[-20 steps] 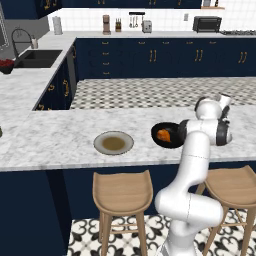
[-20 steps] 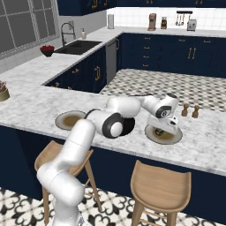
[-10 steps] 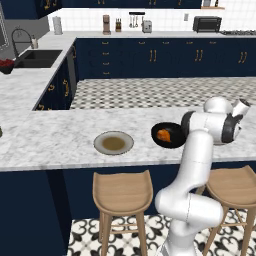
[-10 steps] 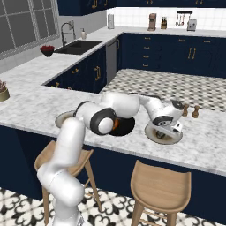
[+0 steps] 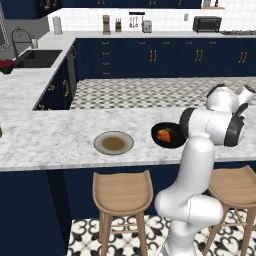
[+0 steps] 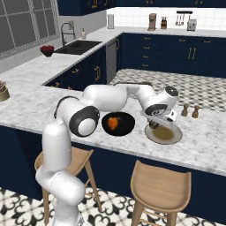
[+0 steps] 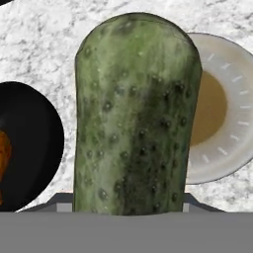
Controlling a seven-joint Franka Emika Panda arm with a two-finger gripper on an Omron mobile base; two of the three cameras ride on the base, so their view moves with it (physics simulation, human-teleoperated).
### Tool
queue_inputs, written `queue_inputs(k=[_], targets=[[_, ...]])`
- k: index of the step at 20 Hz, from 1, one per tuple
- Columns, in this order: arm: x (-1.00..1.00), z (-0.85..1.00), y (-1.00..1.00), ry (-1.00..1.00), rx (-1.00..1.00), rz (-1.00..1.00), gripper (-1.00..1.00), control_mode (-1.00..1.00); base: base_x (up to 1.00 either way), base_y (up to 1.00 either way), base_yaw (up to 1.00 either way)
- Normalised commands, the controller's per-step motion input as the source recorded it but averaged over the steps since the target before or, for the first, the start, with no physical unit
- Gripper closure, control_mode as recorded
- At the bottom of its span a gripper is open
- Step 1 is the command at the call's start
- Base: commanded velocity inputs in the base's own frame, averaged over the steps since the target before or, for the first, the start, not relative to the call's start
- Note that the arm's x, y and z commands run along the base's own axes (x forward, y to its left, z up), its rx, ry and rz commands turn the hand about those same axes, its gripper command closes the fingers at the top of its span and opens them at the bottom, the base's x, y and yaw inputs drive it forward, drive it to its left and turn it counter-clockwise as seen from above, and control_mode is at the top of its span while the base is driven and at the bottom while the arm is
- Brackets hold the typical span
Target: Pick the chicken drumstick and cucumber from their plates and place them in the bowl. Then put the bowl in the fridge.
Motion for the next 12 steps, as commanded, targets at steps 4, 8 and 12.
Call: queue_inputs(k=[4, 8, 12], targets=[[-0.59, 0.38, 0.96, 0.1, 0.0, 0.01, 1.0, -1.0, 0.0, 0.0, 0.0], [-0.44, 0.0, 0.87, -0.01, -0.01, 0.0, 1.0, -1.0, 0.0, 0.0, 0.0], [0.0, -0.01, 0.7, 0.03, -0.02, 0.0, 1.0, -1.0, 0.0, 0.0, 0.0]])
